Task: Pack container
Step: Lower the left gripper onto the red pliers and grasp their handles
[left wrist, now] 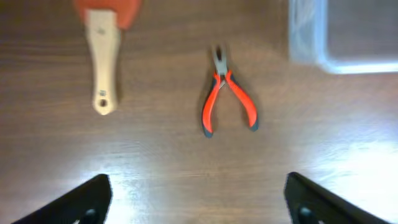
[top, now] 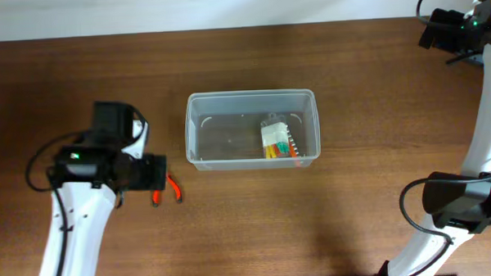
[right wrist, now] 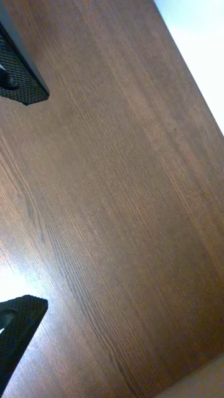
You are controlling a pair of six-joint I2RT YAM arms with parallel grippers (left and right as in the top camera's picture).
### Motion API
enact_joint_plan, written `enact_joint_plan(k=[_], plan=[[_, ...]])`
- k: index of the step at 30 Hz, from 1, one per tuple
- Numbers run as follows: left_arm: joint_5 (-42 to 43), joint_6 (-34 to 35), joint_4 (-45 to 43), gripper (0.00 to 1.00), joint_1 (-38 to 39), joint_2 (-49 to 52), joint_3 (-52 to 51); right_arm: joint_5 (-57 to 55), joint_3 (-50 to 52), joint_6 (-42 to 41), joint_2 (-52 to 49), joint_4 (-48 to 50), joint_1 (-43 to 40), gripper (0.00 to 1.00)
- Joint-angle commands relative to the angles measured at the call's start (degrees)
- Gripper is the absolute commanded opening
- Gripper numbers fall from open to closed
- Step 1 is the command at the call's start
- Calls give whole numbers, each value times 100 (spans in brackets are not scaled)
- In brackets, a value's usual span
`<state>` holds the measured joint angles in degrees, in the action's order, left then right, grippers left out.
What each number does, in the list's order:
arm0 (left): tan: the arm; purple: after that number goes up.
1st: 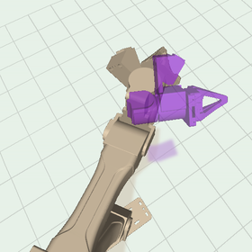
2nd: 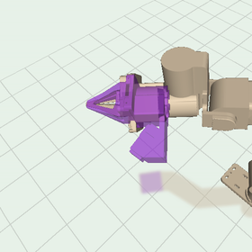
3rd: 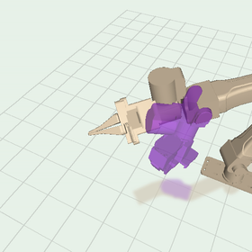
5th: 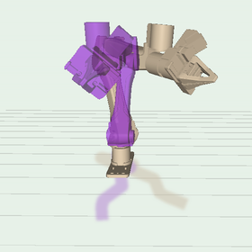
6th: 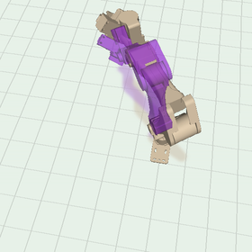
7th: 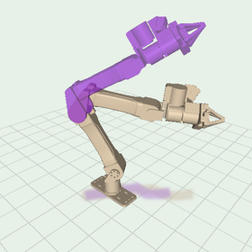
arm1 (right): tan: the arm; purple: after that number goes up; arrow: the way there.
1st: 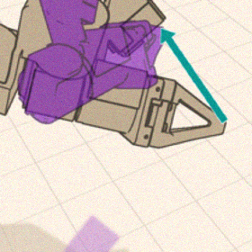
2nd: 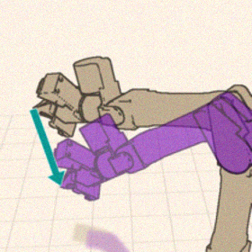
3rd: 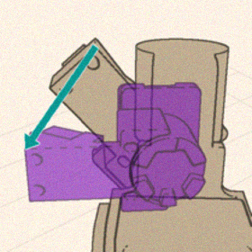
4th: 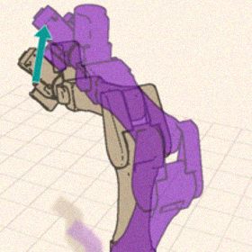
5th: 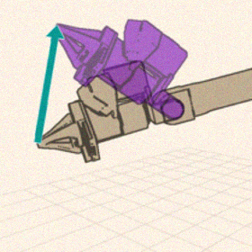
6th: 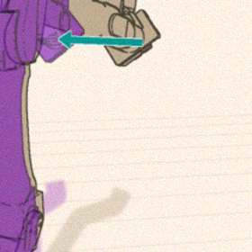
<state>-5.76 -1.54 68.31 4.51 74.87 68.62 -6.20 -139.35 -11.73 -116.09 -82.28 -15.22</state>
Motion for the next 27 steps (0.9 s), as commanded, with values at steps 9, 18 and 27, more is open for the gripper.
enact_joint_plan(k=[9, 18, 27], plan=[[522, -566, -1388, 75, -17, 153, -1119, -50, -81, 33, 63, 11, 20, 99], [535, -629, -2000, 75, -20, 1390, -1128, -50, -81, 33, 63, 11, 20, 99], [494, -643, -1838, 66, -20, 2033, -1128, -48, -81, 33, 63, 11, 20, 99]])
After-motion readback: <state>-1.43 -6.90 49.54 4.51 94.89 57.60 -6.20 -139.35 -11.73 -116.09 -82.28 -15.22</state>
